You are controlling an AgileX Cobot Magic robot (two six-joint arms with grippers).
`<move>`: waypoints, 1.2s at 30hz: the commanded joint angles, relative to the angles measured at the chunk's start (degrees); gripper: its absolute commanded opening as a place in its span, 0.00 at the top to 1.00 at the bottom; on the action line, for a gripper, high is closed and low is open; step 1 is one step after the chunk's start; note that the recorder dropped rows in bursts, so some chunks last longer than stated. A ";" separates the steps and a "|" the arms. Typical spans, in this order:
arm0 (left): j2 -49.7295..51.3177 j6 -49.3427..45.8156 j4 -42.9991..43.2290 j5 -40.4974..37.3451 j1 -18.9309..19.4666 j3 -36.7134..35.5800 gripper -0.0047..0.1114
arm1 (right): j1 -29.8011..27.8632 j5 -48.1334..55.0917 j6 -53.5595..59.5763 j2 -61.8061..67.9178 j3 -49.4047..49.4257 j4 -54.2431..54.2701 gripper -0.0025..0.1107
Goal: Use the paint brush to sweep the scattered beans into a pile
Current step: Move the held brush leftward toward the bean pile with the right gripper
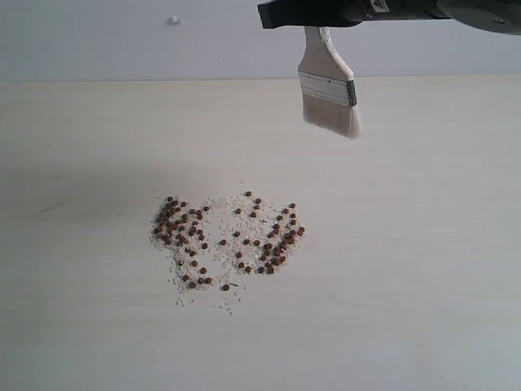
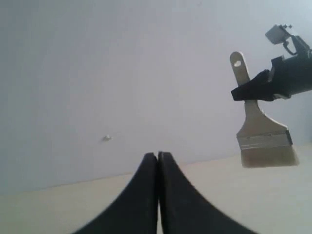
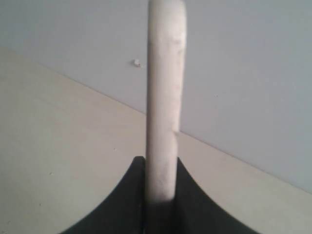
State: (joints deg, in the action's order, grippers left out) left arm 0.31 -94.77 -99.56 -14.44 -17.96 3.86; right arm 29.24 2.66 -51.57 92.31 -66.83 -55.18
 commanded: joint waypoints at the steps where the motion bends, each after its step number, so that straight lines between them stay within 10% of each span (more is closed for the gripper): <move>1: -0.31 0.79 -0.38 -0.32 0.02 -2.50 0.96 | 0.05 -0.96 0.02 -0.61 -0.49 0.05 0.98; 28: -0.31 0.69 1.30 -1.36 2.24 -3.86 0.96 | 0.05 -10.81 11.51 -0.74 4.23 -0.70 0.98; 36: -0.31 0.69 1.30 -1.61 4.11 -3.86 0.96 | 0.90 -31.26 29.24 -0.98 9.03 30.80 0.98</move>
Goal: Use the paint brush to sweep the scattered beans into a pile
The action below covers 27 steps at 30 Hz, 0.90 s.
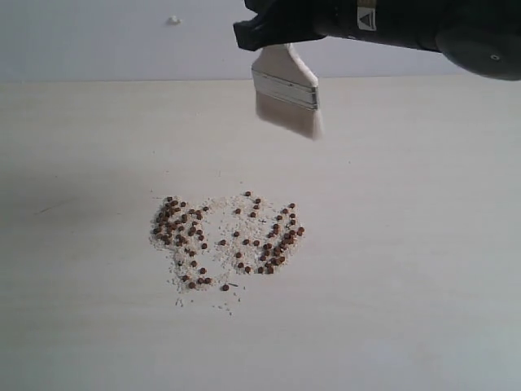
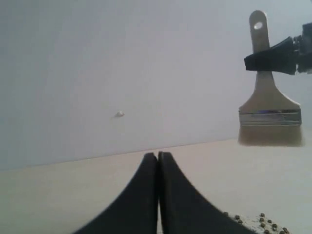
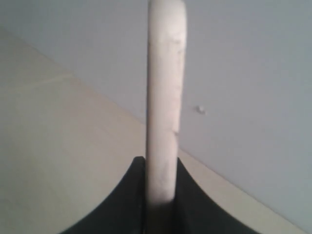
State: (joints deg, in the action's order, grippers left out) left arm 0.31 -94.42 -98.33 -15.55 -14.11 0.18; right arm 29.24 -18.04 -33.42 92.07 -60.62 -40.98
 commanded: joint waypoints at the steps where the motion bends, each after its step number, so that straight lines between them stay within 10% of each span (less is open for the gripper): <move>1: -0.31 0.34 0.07 -0.50 0.26 -0.18 0.96 | 1.81 -13.34 15.50 -0.75 4.18 22.75 0.98; 9: -0.31 0.34 0.07 -0.50 0.26 -0.18 0.96 | 18.47 -33.54 42.84 -0.75 13.25 61.52 0.98; 27: -0.31 0.34 0.07 -0.50 0.26 -0.18 0.96 | 34.11 -47.91 23.65 22.43 1.86 85.86 0.98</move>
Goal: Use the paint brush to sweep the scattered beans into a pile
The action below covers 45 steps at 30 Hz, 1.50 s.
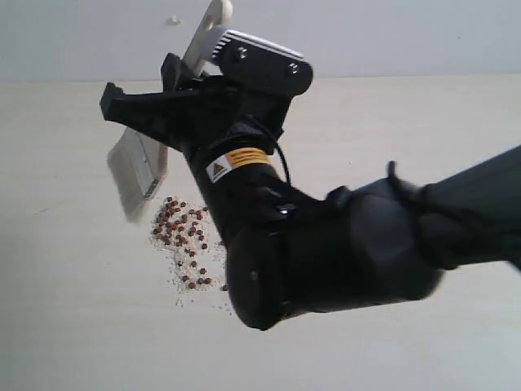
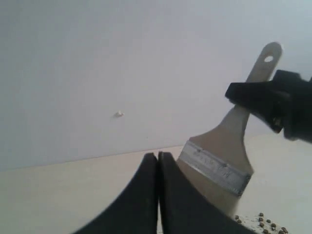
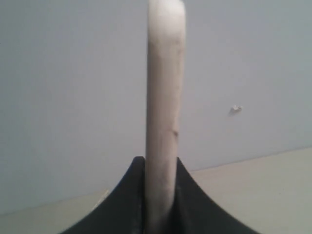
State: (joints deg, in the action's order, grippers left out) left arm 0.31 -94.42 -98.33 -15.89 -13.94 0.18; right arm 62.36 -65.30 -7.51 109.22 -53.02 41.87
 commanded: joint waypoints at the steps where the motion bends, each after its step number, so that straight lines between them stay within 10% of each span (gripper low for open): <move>1: -0.31 0.34 0.07 -0.16 0.09 -0.18 0.96 | 1.32 -0.39 -2.26 7.37 -7.85 4.78 0.98; 18: -0.31 0.34 0.20 -0.15 0.09 -0.18 0.96 | 1.65 3.93 10.85 26.97 -31.88 31.46 0.98; 45: -0.31 0.34 0.20 -0.15 0.09 -0.18 0.96 | 1.94 -4.67 50.77 22.43 -31.98 44.23 0.98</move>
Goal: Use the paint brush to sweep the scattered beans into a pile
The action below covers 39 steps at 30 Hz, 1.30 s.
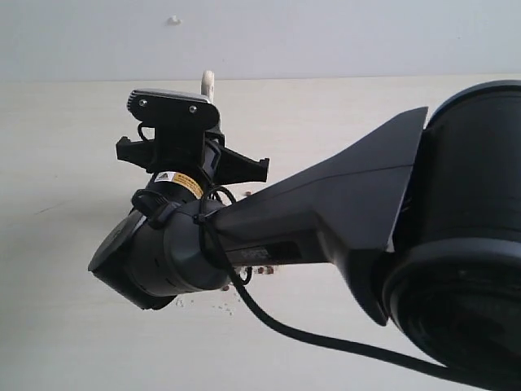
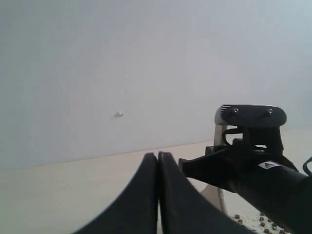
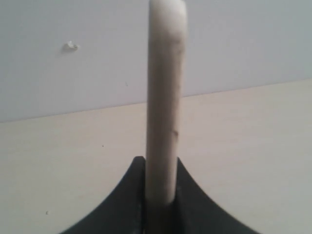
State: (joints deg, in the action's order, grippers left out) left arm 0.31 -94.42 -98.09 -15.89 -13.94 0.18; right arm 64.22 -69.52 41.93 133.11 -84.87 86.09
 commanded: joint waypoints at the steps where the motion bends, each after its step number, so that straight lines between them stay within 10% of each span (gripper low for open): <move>1: -0.31 0.34 -0.04 -0.15 0.09 -0.18 0.96 | 0.08 -0.44 0.54 -1.72 -0.14 -0.70 0.98; 20: -0.31 0.34 -0.04 -0.15 0.09 -0.18 0.96 | 4.44 10.26 -11.22 -2.82 -0.14 -6.91 0.98; 39: -0.31 0.34 -0.04 -0.15 0.09 -0.18 0.96 | 4.44 3.82 19.29 -2.82 -0.14 -0.84 0.98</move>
State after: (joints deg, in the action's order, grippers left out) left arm 0.31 -94.42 -97.98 -15.89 -13.94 0.18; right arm 68.62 -62.50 57.71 131.01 -84.87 86.00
